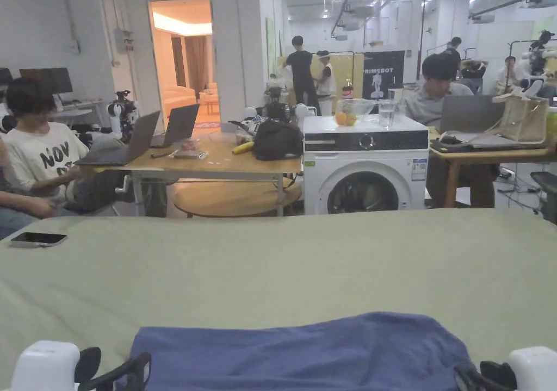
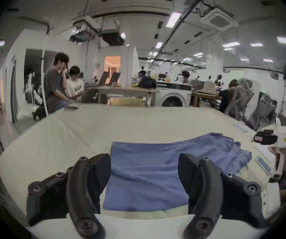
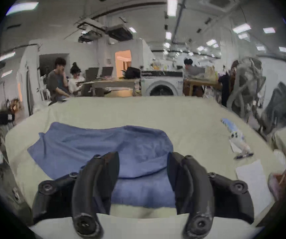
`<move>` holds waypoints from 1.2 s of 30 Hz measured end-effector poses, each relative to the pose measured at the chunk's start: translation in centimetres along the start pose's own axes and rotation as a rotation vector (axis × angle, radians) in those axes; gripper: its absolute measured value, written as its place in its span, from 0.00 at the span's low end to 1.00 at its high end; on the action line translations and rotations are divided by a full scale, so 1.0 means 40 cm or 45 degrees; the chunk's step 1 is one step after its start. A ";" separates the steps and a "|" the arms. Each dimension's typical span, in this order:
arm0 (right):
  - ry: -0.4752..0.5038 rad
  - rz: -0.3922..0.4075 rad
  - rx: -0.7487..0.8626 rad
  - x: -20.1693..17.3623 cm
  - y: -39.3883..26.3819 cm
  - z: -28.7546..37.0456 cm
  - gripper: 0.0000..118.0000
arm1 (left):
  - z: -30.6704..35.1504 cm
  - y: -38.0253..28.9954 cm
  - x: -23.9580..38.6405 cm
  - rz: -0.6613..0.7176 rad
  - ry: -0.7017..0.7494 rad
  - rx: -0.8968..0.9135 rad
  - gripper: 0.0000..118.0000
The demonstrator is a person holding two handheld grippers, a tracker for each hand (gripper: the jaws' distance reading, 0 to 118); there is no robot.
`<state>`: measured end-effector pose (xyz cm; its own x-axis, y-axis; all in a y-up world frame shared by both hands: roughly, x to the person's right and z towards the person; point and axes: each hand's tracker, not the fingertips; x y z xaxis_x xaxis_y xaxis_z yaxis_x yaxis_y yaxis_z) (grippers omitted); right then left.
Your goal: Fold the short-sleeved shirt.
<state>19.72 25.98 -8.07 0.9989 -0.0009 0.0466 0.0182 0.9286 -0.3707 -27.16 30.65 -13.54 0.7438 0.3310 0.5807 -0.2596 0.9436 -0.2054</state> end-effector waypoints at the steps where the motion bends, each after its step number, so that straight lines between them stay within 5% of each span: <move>1: 0.007 -0.003 -0.001 -0.010 -0.006 0.018 0.36 | 0.018 0.000 0.012 0.011 -0.029 -0.010 0.63; 6: 0.033 -0.024 -0.012 -0.047 -0.061 0.092 0.00 | 0.082 -0.052 0.051 0.133 -0.120 -0.078 0.08; 7: 0.033 -0.026 -0.017 -0.050 -0.070 0.096 0.00 | 0.087 -0.060 0.051 0.121 -0.109 -0.060 0.00; 17: 0.109 -0.030 -0.094 -0.029 -0.070 0.093 0.00 | 0.071 -0.076 -0.110 0.233 0.053 -0.277 0.02; 18: 0.123 -0.033 -0.104 -0.024 -0.067 0.091 0.00 | 0.055 -0.080 -0.135 0.258 0.047 -0.287 0.16; 19: 0.123 -0.032 -0.108 -0.021 -0.064 0.091 0.00 | 0.036 -0.096 -0.165 0.304 0.060 -0.338 0.45; 20: 0.123 -0.032 -0.108 -0.018 -0.062 0.093 0.00 | 0.010 -0.112 -0.195 0.337 0.104 -0.339 0.55; 25: 0.096 -0.046 -0.142 0.008 -0.065 0.089 0.00 | -0.135 -0.205 -0.341 0.372 0.173 -0.619 0.52; 26: 0.082 -0.055 -0.155 0.017 -0.069 0.088 0.00 | -0.147 -0.210 -0.383 0.045 0.427 -0.866 0.52; 28: 0.054 -0.057 -0.177 0.033 -0.075 0.087 0.00 | -0.172 -0.234 -0.416 -0.007 0.555 -1.003 0.51; 29: 0.034 -0.055 -0.185 0.045 -0.077 0.086 0.00 | -0.174 -0.238 -0.413 -0.013 0.531 -0.949 0.48; 31: 0.005 -0.054 -0.203 0.063 -0.079 0.073 0.00 | -0.184 -0.222 -0.383 -0.085 0.507 -0.968 0.21; 34: -0.007 -0.121 -0.251 0.097 -0.070 0.003 0.00 | -0.226 -0.238 -0.342 -0.296 0.526 -1.062 0.01; 36: -0.017 -0.194 -0.317 0.129 -0.071 -0.082 0.00 | -0.248 -0.242 -0.341 -0.352 0.534 -1.122 0.01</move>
<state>24.95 22.13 -9.81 0.9832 -0.1273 0.1310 0.1800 0.7983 -0.5747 -28.68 16.98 -27.28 0.9093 -0.0862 0.4070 0.3750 0.5937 -0.7120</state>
